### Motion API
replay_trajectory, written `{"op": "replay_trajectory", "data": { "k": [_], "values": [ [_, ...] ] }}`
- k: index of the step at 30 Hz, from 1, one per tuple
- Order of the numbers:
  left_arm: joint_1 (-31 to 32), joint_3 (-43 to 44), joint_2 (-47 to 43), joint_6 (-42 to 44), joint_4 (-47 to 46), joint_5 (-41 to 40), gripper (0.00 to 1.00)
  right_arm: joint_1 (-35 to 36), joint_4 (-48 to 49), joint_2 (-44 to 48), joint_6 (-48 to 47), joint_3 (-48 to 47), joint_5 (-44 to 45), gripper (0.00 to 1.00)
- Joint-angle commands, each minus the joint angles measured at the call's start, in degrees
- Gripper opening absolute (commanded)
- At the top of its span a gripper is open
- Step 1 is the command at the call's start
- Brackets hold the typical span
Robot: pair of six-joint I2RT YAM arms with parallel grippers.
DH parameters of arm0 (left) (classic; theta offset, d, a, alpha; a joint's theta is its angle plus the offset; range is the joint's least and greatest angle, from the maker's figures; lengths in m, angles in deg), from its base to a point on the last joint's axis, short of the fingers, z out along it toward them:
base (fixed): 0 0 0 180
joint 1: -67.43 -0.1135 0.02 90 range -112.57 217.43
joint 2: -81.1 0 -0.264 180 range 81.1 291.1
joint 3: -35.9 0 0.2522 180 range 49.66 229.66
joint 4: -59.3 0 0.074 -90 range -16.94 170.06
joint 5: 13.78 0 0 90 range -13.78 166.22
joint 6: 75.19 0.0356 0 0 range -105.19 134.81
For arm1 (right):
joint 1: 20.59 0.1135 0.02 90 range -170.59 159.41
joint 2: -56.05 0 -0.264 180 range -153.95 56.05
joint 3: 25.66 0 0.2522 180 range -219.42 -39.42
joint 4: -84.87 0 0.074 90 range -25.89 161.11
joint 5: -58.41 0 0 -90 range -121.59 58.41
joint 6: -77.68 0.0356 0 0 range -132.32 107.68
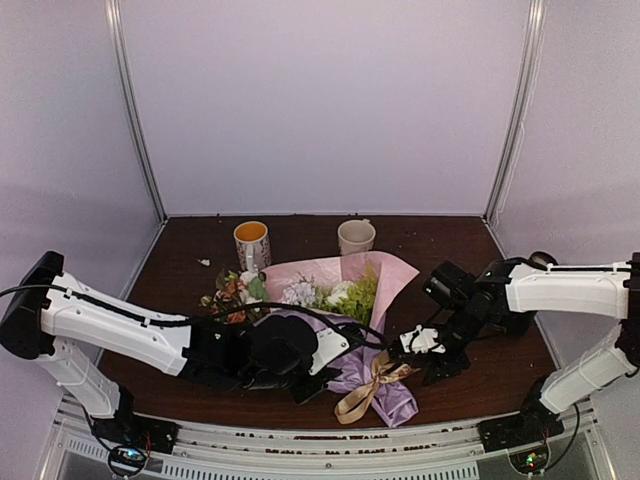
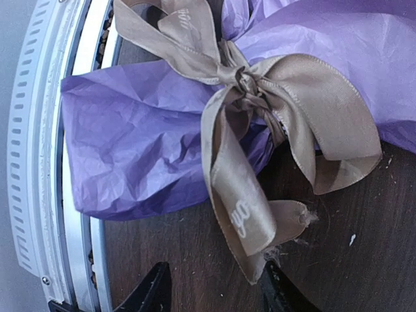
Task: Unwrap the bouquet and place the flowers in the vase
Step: Untie the ribbon from the tied bouquet.
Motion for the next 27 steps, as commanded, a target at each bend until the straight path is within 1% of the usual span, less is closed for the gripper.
{"op": "replay_trajectory", "data": {
  "k": [1, 3, 6, 9, 11, 13, 16, 18, 22, 24, 27],
  "values": [
    [0.1, -1.9, -3.1, -1.8, -1.7, -1.8, 0.29, 1.1, 5.1, -3.5, 1.2, 0.3, 4.2, 0.46],
    [0.1, -2.3, -3.6, -2.2, -1.3, -2.3, 0.30, 1.1, 6.2, -4.4, 2.0, 0.2, 5.0, 0.43],
    [0.1, -2.9, -3.9, -2.6, -1.8, -2.6, 0.30, 1.3, 7.2, -4.7, 2.8, 0.1, 6.6, 0.33],
    [0.0, -2.9, -3.6, -2.4, -1.9, -2.5, 0.29, 1.2, 6.7, -4.3, 2.8, -0.1, 7.4, 0.19],
    [0.1, -2.8, -3.6, -2.0, -1.9, -2.5, 0.30, 1.2, 4.8, -3.5, 4.7, -0.5, 7.6, 0.10],
    [0.1, -2.7, -3.8, -1.4, -2.0, -2.9, 0.30, 1.2, 2.5, -1.5, 4.8, -0.6, 8.0, 0.03],
    [0.1, -2.4, -3.9, -0.7, -2.1, -3.6, 0.30, 1.2, -2.4, 3.4, 5.1, -1.8, 8.5, 0.00],
    [0.0, -2.4, -4.0, -0.6, -2.5, -4.1, 0.30, 1.3, -6.1, 7.1, 5.3, -3.6, 7.8, 0.00],
    [0.1, -3.3, -3.9, -0.8, -4.4, -4.2, 0.29, 1.4, -10.3, 13.9, 5.2, -7.1, 3.0, 0.00],
    [0.1, -3.4, -3.5, -0.9, -5.0, -4.3, 0.30, 1.3, -10.8, 15.2, 5.9, -9.2, -0.2, 0.00],
    [0.1, -3.0, -3.6, -0.9, -6.2, -3.6, 0.30, 1.4, -12.5, 14.3, 7.1, -13.6, -5.9, 0.00]
  ]
}}
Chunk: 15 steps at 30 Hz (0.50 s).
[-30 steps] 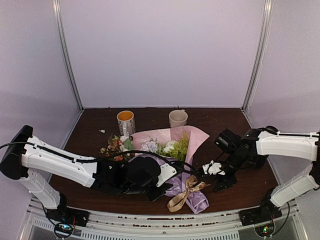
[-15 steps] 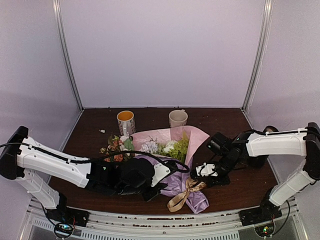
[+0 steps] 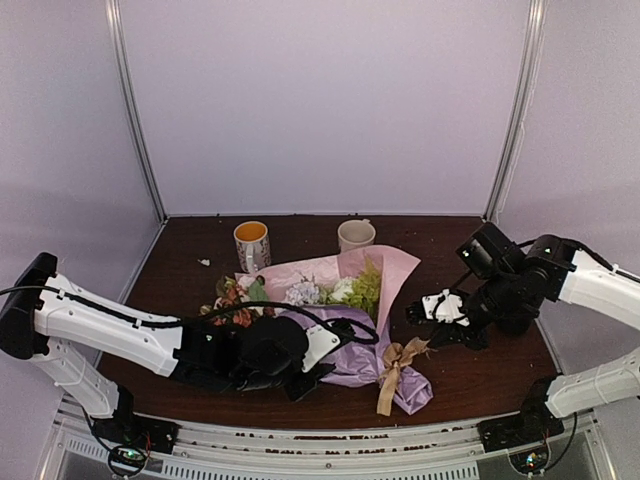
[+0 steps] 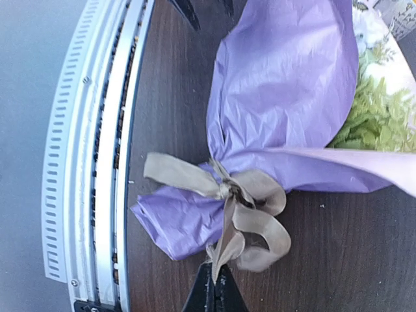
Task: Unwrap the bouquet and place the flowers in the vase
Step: Untie the ribbon from the tied bouquet.
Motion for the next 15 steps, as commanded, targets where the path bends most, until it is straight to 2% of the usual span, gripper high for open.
{"op": "replay_trajectory", "data": {
  "k": [1, 6, 15],
  "values": [
    [0.1, 0.2, -1.1, 0.3, -4.9, 0.2, 0.29, 0.4, -5.0, -1.4, 2.3, -6.1, -9.7, 0.00],
    [1.0, 0.3, -1.9, 2.7, -7.9, 0.4, 0.31, 0.4, -2.6, -2.9, 5.6, -9.6, -14.9, 0.00],
    [2.1, 4.2, 4.6, 9.4, -22.0, -0.8, 0.39, 0.4, -8.3, -5.5, 5.6, -24.0, -20.9, 0.00]
  ]
}}
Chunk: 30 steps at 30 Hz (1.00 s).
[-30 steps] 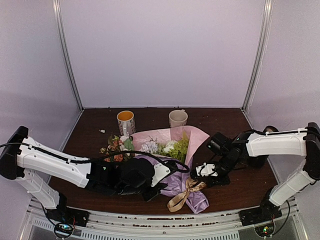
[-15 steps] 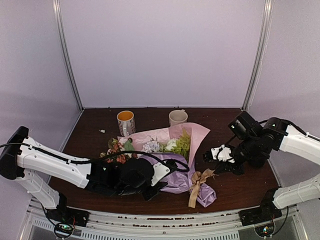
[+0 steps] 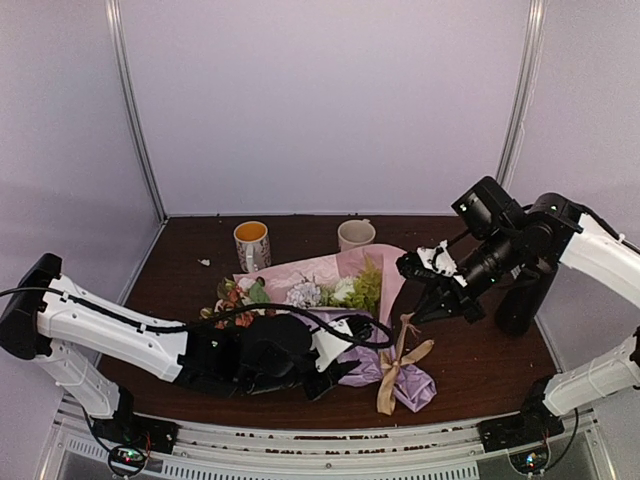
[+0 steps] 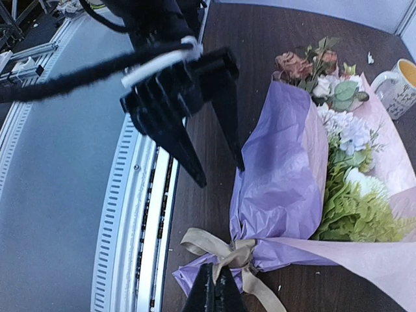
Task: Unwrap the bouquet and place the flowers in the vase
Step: Untie the ribbon from the tied bouquet.
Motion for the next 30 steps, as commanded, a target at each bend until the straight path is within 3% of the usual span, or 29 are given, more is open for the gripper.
{"op": "replay_trajectory", "data": {
  "k": [1, 12, 16, 21, 25, 27, 28, 30],
  "values": [
    [0.1, 3.3, 3.4, 4.6, -11.5, -0.7, 0.40, 0.4, -2.3, 1.5, 1.8, -7.6, -5.3, 0.00],
    [0.3, 10.2, 8.7, 7.3, -13.6, 2.1, 0.43, 0.3, -6.2, 3.6, 2.8, -17.8, -11.6, 0.00],
    [0.8, 6.2, 5.8, 4.3, -11.5, -0.4, 0.42, 0.7, -6.7, 6.6, -1.1, -11.7, -10.5, 0.06],
    [3.0, -2.8, -4.1, -3.0, 1.4, -4.8, 0.41, 11.6, -2.5, 8.9, 0.6, 1.3, -5.3, 0.06],
    [3.4, -9.7, -14.0, -10.1, 9.9, -10.6, 0.42, 18.7, -1.8, 4.0, -0.7, -0.1, -3.4, 0.03],
    [3.4, -12.9, -18.0, -12.1, 9.4, -14.7, 0.43, 23.2, -1.1, 0.7, -1.2, -2.6, -1.2, 0.02],
    [3.3, -14.6, -19.3, -12.6, 8.5, -16.4, 0.43, 25.1, -1.3, -1.4, -1.5, -4.1, -0.7, 0.05],
    [3.0, -15.4, -20.1, -13.6, 8.0, -18.9, 0.44, 28.0, -3.6, -5.8, -2.3, -7.9, -1.2, 0.26]
  ]
}}
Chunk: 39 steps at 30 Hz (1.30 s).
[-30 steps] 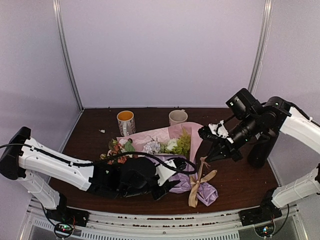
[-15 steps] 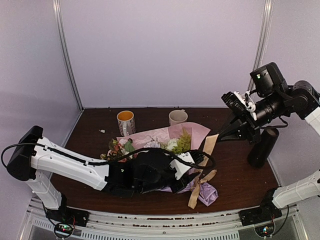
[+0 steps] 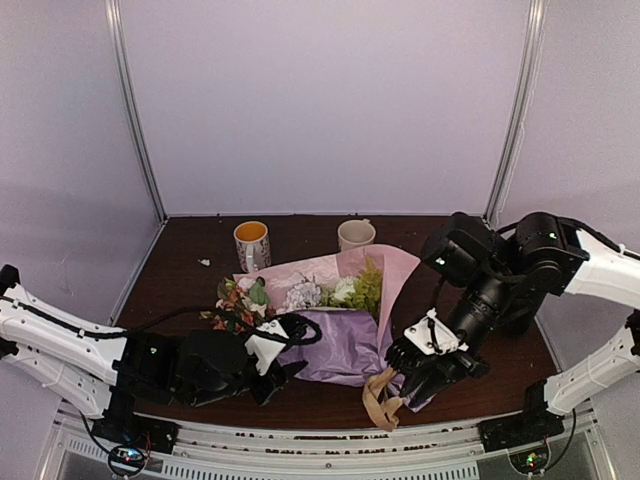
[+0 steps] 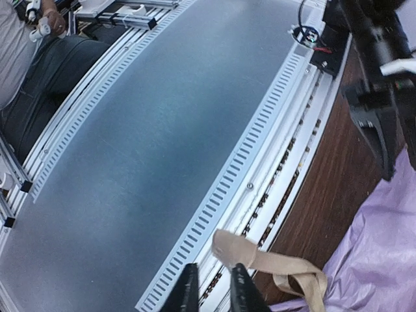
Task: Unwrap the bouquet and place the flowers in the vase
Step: Untie the ribbon from the tied bouquet.
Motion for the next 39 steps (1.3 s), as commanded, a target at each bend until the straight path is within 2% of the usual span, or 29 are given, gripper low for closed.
{"op": "replay_trajectory", "data": {
  "k": [1, 4, 8, 11, 13, 17, 27, 30, 34, 37, 39],
  "values": [
    [-0.6, -2.2, -2.2, -6.0, 1.1, -9.4, 0.44, 6.1, -1.9, -7.4, -2.8, -8.4, 2.0, 0.33],
    [-0.8, 0.7, 0.2, -6.6, 3.2, -10.7, 0.44, 3.6, -2.7, -8.5, -2.1, -9.0, 4.7, 0.37],
    [-0.8, 4.4, 3.9, -6.3, 6.0, -11.0, 0.45, -10.4, -0.7, -6.1, -3.8, -1.5, 2.3, 0.37],
    [-1.1, 5.3, 5.5, -6.1, 6.2, -11.4, 0.45, -16.5, 2.0, -5.0, -9.0, 6.0, 11.0, 0.36],
    [-2.0, 5.5, 5.9, -6.5, 5.9, -10.9, 0.48, -18.6, 7.1, -4.6, -9.8, 11.5, 16.9, 0.35],
    [-5.1, 5.6, 5.7, -8.2, 5.7, -8.5, 0.61, -20.8, 11.7, -8.7, -12.8, 15.5, 21.3, 0.36],
    [-7.2, 4.7, 4.5, -9.4, 5.4, -7.7, 0.62, -21.8, 16.1, -19.8, -14.2, 14.1, 24.2, 0.39],
    [-7.2, 4.4, 4.1, -10.0, 5.6, -8.2, 0.61, -21.7, 16.2, -22.4, -14.3, 13.2, 24.7, 0.34],
    [-7.3, 4.0, 3.8, -9.9, 5.2, -8.8, 0.61, -21.9, 14.9, -23.7, -14.7, 11.9, 25.4, 0.14],
    [-7.5, 4.2, 4.1, -9.3, 5.3, -8.7, 0.61, -22.0, 11.7, -22.6, -14.2, 10.0, 24.7, 0.04],
    [-7.7, 4.4, 4.4, -8.5, 5.1, -8.4, 0.61, -22.1, 9.3, -20.0, -13.8, 8.9, 24.1, 0.03]
  ]
}}
